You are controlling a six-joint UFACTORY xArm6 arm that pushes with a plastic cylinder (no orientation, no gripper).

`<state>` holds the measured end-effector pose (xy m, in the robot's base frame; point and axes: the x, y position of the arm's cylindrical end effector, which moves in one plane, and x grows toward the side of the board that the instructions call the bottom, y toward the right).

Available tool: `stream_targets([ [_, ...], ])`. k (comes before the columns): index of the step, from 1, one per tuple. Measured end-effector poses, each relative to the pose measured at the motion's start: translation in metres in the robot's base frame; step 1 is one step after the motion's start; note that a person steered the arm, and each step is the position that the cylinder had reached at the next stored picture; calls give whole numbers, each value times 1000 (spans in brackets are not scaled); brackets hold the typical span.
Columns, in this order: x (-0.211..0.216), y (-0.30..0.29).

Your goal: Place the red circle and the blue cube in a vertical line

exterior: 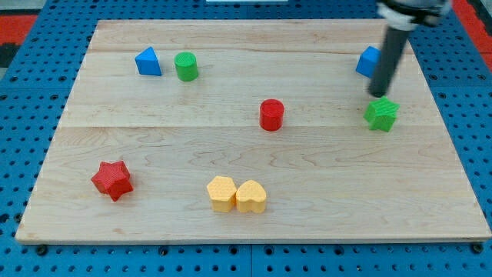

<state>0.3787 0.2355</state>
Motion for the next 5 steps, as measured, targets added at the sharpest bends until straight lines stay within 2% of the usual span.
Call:
stream_targets([
  [1, -15, 47],
  [2, -54, 39],
  [3, -81, -6],
  [5, -82, -92],
])
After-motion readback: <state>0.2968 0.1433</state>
